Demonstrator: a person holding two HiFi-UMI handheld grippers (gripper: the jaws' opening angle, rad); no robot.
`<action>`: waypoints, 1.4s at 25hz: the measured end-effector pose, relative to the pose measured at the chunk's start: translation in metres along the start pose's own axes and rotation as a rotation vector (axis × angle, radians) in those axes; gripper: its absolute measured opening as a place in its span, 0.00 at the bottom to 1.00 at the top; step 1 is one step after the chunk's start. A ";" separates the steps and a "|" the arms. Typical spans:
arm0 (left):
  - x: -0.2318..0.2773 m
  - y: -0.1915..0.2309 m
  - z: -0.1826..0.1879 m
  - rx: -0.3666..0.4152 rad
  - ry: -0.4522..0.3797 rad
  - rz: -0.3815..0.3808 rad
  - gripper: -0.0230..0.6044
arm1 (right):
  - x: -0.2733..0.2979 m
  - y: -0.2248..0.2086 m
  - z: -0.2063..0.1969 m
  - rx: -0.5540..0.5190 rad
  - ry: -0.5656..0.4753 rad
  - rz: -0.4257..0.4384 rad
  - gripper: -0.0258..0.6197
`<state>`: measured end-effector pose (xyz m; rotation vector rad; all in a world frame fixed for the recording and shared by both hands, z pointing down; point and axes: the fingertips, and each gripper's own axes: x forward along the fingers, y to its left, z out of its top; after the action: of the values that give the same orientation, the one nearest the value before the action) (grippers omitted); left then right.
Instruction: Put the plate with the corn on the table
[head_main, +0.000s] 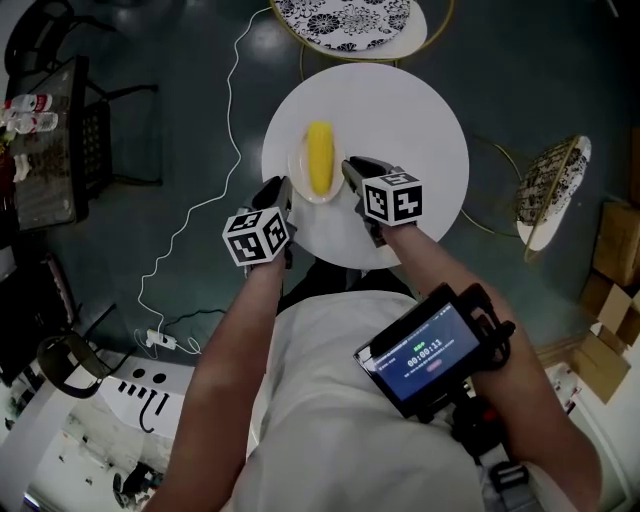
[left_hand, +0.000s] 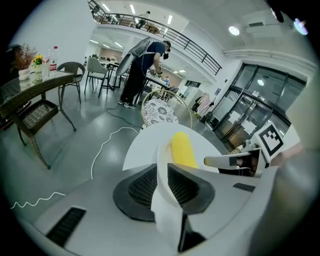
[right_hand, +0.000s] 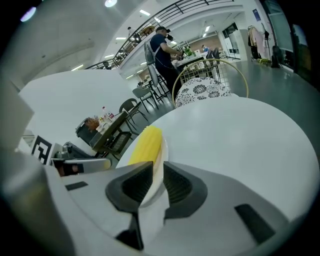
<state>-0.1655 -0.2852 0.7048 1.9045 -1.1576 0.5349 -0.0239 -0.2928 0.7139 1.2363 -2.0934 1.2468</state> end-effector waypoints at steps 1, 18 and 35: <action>-0.003 -0.002 -0.003 0.000 -0.001 0.002 0.15 | -0.003 0.000 -0.002 0.002 0.000 -0.001 0.15; -0.080 -0.061 -0.071 0.047 -0.067 0.011 0.05 | -0.099 0.008 -0.053 -0.035 -0.087 0.066 0.05; -0.176 -0.141 -0.120 0.088 -0.177 -0.050 0.05 | -0.207 0.059 -0.099 -0.124 -0.160 0.170 0.05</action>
<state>-0.1218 -0.0612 0.5895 2.0849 -1.2121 0.4021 0.0258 -0.0963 0.5910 1.1575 -2.3953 1.0993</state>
